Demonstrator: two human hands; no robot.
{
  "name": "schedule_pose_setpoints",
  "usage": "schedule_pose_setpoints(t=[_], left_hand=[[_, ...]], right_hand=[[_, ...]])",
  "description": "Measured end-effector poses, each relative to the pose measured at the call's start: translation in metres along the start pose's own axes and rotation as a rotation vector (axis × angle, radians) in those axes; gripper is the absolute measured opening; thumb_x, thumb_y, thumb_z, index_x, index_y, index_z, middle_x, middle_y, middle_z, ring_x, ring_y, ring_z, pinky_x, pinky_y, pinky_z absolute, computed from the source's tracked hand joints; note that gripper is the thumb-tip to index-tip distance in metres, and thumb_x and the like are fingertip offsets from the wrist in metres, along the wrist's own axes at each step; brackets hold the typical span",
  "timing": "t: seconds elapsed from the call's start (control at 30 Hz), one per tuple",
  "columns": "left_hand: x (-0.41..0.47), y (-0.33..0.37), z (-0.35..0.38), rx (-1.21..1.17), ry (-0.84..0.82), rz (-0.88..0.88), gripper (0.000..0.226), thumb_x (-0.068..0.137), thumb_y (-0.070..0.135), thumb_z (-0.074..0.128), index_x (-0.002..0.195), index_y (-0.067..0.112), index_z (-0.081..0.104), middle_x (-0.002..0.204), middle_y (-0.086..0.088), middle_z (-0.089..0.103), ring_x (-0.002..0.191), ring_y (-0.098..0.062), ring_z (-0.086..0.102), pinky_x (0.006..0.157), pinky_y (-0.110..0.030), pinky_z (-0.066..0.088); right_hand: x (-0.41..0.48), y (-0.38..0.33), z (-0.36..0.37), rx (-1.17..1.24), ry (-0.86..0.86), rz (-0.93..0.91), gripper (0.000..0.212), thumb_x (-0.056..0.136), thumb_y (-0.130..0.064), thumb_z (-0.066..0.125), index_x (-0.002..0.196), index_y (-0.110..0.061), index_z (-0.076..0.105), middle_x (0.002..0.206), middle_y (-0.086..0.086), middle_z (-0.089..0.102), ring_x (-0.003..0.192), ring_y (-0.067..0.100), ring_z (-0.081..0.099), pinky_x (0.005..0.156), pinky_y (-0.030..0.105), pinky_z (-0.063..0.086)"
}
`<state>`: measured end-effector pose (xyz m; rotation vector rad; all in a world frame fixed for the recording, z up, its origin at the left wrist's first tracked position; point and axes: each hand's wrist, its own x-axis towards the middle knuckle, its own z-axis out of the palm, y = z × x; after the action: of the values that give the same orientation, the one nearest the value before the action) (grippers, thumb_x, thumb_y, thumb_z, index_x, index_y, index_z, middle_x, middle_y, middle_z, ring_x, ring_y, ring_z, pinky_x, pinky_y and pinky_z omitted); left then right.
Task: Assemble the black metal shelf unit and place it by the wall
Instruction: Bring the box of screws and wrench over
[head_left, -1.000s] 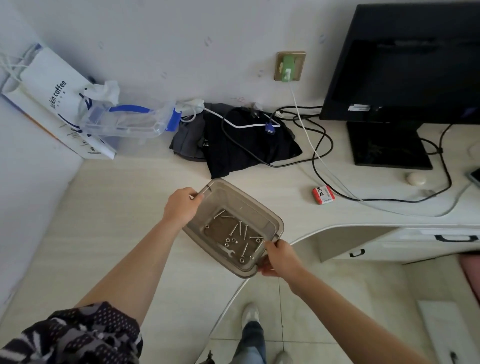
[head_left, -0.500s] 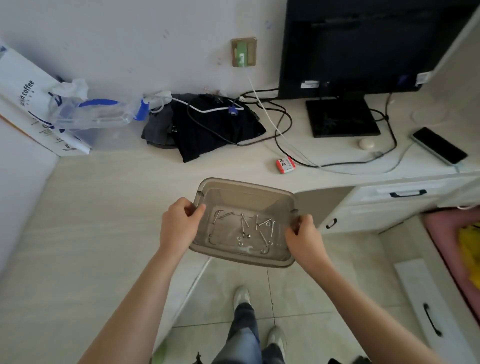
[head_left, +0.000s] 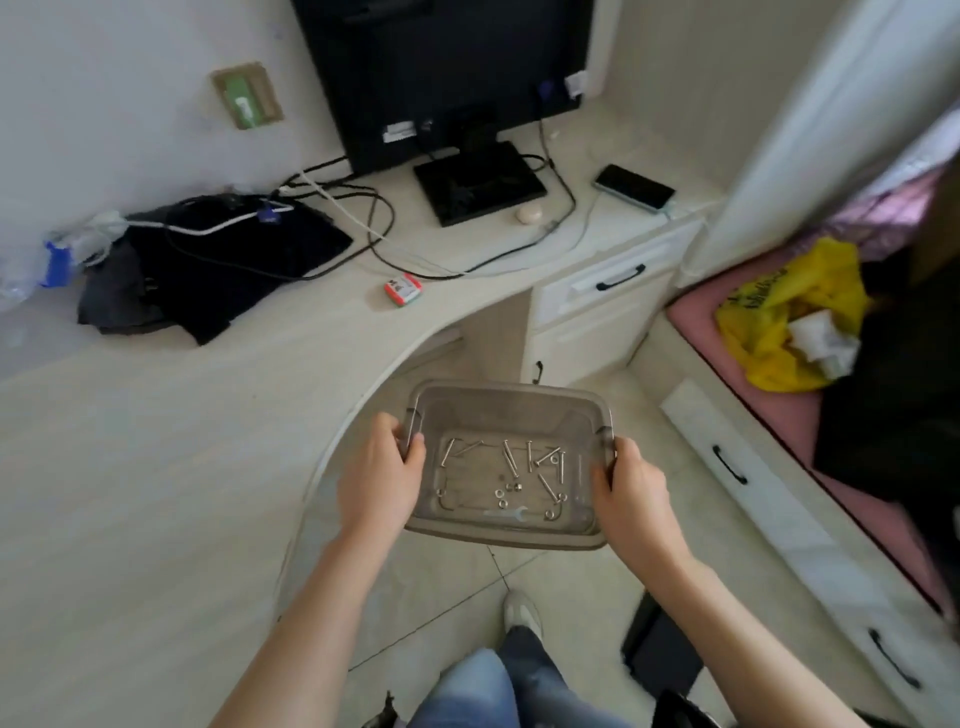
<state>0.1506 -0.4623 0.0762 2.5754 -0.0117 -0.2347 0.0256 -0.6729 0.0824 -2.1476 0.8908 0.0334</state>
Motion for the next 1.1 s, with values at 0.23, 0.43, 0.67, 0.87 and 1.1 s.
schedule_pose_setpoints(t=[0.23, 0.43, 0.67, 0.87, 1.1], left_hand=[[-0.048, 0.006, 0.031, 0.12, -0.142, 0.231, 0.024, 0.103, 0.037, 0.049, 0.111, 0.014, 0.051, 0.1, -0.009, 0.071, 0.093, -0.039, 0.066, 0.066, -0.037, 0.038], [-0.09, 0.004, 0.041, 0.19, -0.275, 0.349, 0.027, 0.102, 0.038, 0.052, 0.113, 0.014, 0.05, 0.099, -0.01, 0.071, 0.095, -0.037, 0.066, 0.066, -0.036, 0.037], [-0.125, 0.02, 0.051, 0.275, -0.386, 0.427, 0.029, 0.097, 0.035, 0.059, 0.115, 0.017, 0.045, 0.101, -0.005, 0.068, 0.096, -0.032, 0.065, 0.066, -0.033, 0.037], [-0.164, 0.046, 0.077, 0.304, -0.438, 0.516, 0.031, 0.097, 0.036, 0.06, 0.116, 0.018, 0.044, 0.106, -0.009, 0.069, 0.099, -0.034, 0.065, 0.068, -0.033, 0.039], [-0.254, 0.085, 0.123, 0.314, -0.487, 0.586, 0.032, 0.097, 0.037, 0.06, 0.116, 0.016, 0.045, 0.108, -0.014, 0.069, 0.102, -0.038, 0.065, 0.073, -0.037, 0.041]], right_hand=[[-0.064, 0.055, -0.006, -0.006, 0.174, 0.182, 0.013, 0.101, -0.022, 0.042, 0.106, -0.012, 0.051, 0.092, 0.009, 0.063, 0.081, 0.031, 0.059, 0.072, 0.043, 0.052], [-0.131, 0.086, -0.002, -0.031, 0.29, 0.344, 0.017, 0.1, -0.02, 0.044, 0.112, -0.012, 0.053, 0.104, 0.013, 0.067, 0.094, 0.037, 0.06, 0.076, 0.04, 0.046], [-0.178, 0.114, -0.008, 0.02, 0.38, 0.45, 0.006, 0.1, -0.019, 0.046, 0.101, -0.015, 0.051, 0.099, 0.012, 0.066, 0.095, 0.037, 0.06, 0.069, 0.036, 0.038], [-0.212, 0.15, -0.029, 0.067, 0.45, 0.529, 0.018, 0.099, -0.019, 0.049, 0.114, -0.01, 0.055, 0.098, 0.011, 0.066, 0.095, 0.036, 0.061, 0.071, 0.036, 0.041], [-0.27, 0.231, -0.077, 0.12, 0.497, 0.607, 0.026, 0.098, -0.02, 0.052, 0.121, -0.01, 0.056, 0.099, 0.013, 0.069, 0.095, 0.037, 0.062, 0.078, 0.041, 0.05]])
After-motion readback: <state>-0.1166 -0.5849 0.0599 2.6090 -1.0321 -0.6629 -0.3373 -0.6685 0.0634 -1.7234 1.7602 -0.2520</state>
